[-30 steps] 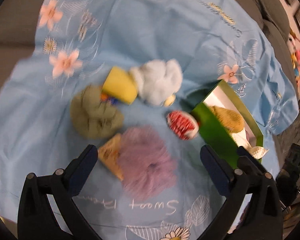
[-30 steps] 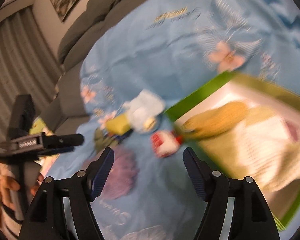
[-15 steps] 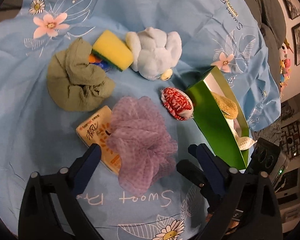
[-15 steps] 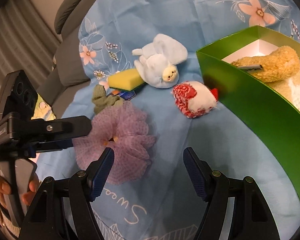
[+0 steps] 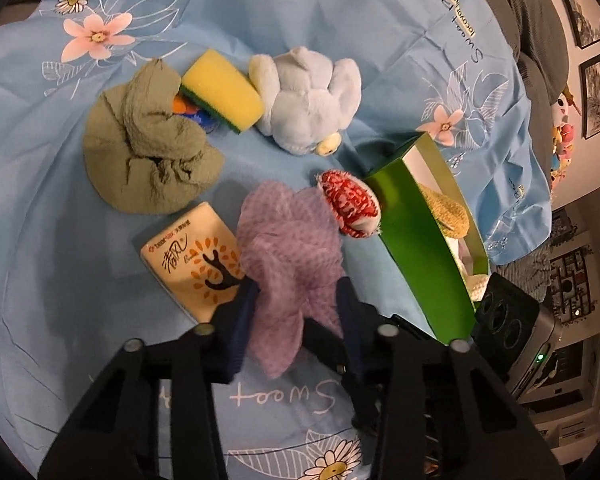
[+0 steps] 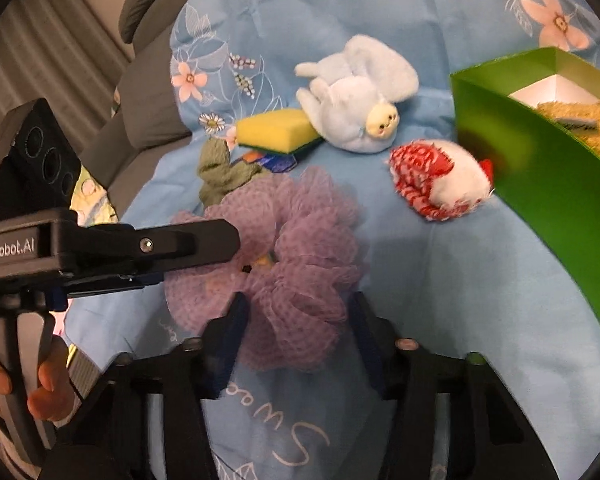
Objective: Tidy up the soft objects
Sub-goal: 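Close both grippers on the purple mesh puff and lift it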
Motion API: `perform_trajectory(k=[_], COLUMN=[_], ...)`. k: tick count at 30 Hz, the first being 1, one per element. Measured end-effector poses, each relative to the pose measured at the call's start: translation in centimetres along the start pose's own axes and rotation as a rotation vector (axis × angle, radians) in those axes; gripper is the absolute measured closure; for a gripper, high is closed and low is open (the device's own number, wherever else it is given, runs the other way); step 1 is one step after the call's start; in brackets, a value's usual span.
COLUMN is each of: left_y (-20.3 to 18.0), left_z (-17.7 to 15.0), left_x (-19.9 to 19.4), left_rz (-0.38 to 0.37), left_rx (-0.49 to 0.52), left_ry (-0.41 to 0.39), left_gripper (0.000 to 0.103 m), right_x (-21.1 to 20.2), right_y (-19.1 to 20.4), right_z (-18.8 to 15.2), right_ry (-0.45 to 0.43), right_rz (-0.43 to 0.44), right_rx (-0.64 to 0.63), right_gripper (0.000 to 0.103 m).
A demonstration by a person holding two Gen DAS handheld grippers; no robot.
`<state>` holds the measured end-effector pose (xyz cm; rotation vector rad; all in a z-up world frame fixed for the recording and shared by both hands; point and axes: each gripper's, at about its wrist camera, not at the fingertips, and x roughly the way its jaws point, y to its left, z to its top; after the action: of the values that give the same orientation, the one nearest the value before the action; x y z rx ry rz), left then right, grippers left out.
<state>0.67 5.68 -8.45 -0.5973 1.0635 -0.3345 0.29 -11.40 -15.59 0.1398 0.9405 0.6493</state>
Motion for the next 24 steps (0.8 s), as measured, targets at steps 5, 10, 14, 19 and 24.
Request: perform_trajectory(k=[5,10,14,19,24], left_y=[0.4,-0.2,-1.0,-1.7,-3.2], left_z=[-0.2,-0.2,-0.3,-0.6,-1.0], left_x=[0.1,-0.5,-1.2,-1.9,-2.0], left_rz=[0.016,-0.003,-0.021,-0.043,-0.039], left_rx=[-0.010,0.011,0.038,0.064,0.113], left_ry=[0.002,-0.029,-0.056,-0.092,-0.109], left_gripper=[0.095,0.095,0.096,0.096,0.096], right_x=[0.4,-0.6,-1.7,-3.5,-5.4], right_y=[0.0,0.4,0.6,0.8,0.9], right_z=[-0.2,-0.2,0.0,0.1,0.3], right_ry=[0.006,-0.037,-0.071,-0.120,-0.172], right_rz=[-0.008,0.002,0.002,-0.001,-0.018], right_rx=[-0.002,-0.019,-0.025,-0.031,-0.037], right_gripper=[0.080,0.089,0.089,0.089,0.089])
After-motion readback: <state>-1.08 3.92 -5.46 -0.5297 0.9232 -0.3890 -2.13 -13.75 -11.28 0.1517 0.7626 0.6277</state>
